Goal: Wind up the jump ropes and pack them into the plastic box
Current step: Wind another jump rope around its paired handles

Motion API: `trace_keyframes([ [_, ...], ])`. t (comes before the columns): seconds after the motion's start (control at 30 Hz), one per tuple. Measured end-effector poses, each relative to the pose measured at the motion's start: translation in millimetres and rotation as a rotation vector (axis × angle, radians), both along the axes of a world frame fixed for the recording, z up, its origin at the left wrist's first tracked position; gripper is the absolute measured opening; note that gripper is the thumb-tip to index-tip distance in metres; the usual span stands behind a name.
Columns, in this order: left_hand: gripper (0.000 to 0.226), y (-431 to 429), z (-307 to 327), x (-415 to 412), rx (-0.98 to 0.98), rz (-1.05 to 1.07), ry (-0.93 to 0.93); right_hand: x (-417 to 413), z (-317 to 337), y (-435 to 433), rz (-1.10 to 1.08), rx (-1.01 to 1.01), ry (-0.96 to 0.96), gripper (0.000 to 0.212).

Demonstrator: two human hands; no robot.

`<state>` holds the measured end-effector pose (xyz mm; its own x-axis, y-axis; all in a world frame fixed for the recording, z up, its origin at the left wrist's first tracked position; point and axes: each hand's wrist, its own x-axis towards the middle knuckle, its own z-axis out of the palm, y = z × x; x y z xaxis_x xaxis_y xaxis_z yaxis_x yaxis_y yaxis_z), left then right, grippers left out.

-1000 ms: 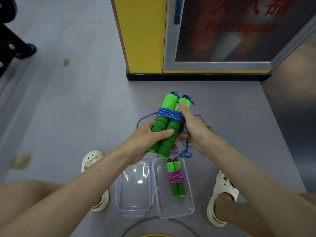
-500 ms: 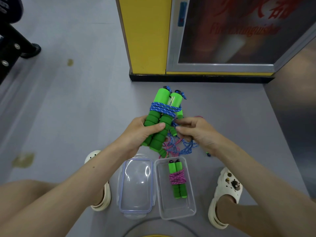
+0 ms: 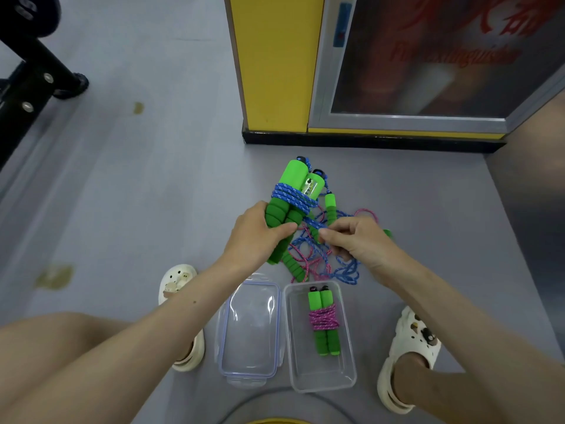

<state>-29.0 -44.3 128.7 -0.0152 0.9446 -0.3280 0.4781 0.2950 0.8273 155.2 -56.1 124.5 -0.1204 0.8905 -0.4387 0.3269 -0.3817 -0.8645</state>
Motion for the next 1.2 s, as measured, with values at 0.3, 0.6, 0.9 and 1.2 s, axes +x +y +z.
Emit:
trace_keyframes([
  [0.3,0.031,-11.4,-0.5,9.1,0.311,-0.198,0.636,-12.2,7.3,-4.1,0.007,0.032,0.026,0.025],
  [0.6,0.039,-22.5,-15.3,21.8,0.654,-0.248,1.092,-29.1,11.7,-0.2,-0.087,-0.035,0.047,0.055],
  [0.9,0.045,-23.9,-26.1,27.6,0.807,-0.294,0.858,-24.9,9.9,4.4,-0.401,-0.121,0.122,0.046],
  [1.2,0.036,-1.3,8.4,17.1,-0.121,-0.020,-0.260,-9.7,7.0,4.2,-0.290,-0.136,0.263,0.043],
])
